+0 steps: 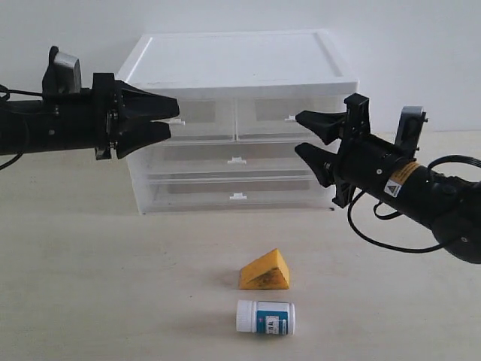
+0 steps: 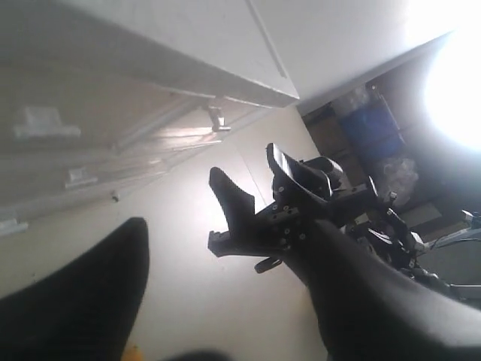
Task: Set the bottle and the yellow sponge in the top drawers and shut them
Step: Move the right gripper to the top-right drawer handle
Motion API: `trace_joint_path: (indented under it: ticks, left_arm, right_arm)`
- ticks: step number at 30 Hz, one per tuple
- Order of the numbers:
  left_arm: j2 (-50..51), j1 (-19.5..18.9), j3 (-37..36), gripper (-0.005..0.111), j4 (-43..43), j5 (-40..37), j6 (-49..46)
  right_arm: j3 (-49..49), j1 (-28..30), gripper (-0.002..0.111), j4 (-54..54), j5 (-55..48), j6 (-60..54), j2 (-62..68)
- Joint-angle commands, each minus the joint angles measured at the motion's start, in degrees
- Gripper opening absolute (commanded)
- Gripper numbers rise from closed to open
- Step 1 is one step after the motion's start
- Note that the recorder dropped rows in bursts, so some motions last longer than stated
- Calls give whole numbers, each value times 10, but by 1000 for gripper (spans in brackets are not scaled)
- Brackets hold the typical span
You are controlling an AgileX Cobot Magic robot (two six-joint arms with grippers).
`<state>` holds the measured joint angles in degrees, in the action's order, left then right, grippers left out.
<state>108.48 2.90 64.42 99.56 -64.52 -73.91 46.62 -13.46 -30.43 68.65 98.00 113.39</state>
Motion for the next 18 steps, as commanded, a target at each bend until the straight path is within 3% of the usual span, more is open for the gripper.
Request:
trace_joint_path:
  ticks: [1, 18]
  left_arm:
    - [22, 2, 35, 58, -1, 1, 19]
    - [138, 2, 126, 58, 4, -26, 26]
  right_arm:
    - [27, 4, 50, -3, 13, 3, 0]
    - [61, 4, 50, 7, -39, -21, 5]
